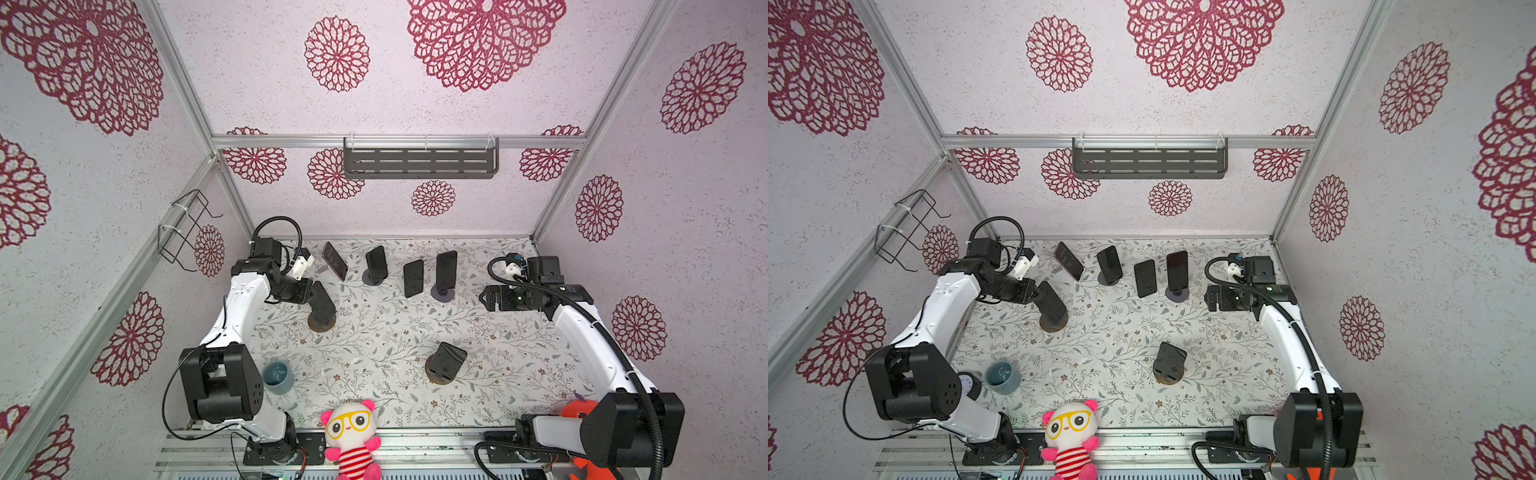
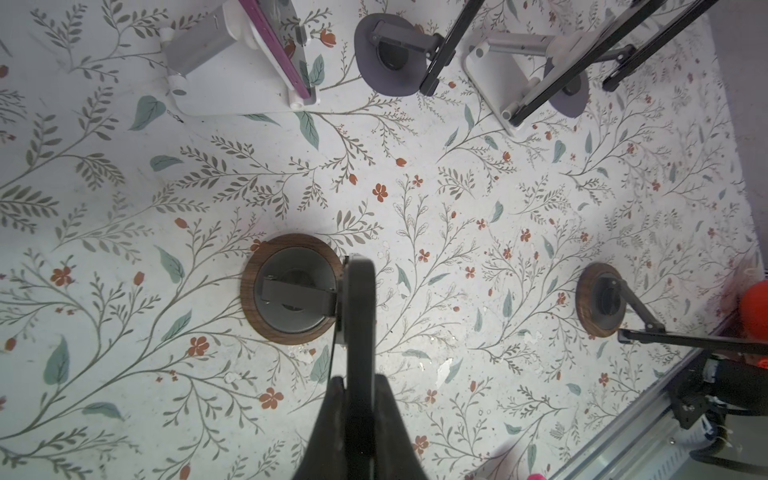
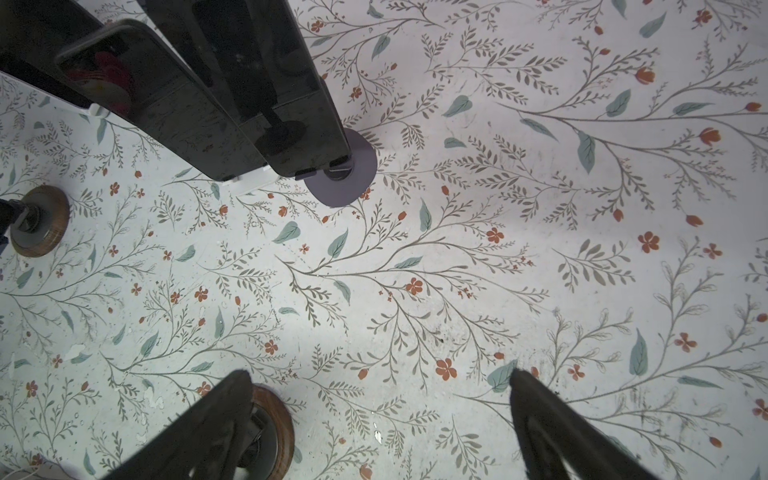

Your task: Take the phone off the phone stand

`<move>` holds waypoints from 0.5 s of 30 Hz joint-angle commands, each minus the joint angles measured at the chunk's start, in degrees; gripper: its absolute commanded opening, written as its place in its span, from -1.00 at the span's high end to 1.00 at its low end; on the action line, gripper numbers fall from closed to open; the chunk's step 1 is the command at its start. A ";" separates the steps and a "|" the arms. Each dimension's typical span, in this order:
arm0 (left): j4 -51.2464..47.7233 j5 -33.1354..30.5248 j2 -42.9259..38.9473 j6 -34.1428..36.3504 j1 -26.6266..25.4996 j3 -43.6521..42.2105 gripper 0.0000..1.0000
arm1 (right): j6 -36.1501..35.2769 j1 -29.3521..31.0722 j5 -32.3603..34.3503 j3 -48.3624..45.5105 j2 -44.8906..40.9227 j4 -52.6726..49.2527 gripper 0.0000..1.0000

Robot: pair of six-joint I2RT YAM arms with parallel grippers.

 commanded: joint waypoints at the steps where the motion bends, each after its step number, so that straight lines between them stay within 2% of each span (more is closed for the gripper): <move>1: 0.73 4.75 -4.50 -1.87 -0.59 3.65 0.98 | -0.81 1.17 0.22 3.34 -2.05 -1.17 -0.98; 7: -0.65 7.50 -7.54 -7.20 -0.82 7.57 1.00 | -1.24 5.46 2.94 7.15 -1.77 -2.68 -0.96; 10: -0.52 5.71 -8.65 -14.05 -1.45 9.19 1.00 | -1.74 9.58 4.75 10.22 -1.20 -4.05 -0.94; 15: -5.11 7.95 -8.44 -20.19 -4.72 10.58 1.00 | -2.59 18.32 6.69 16.87 1.03 -7.03 -0.84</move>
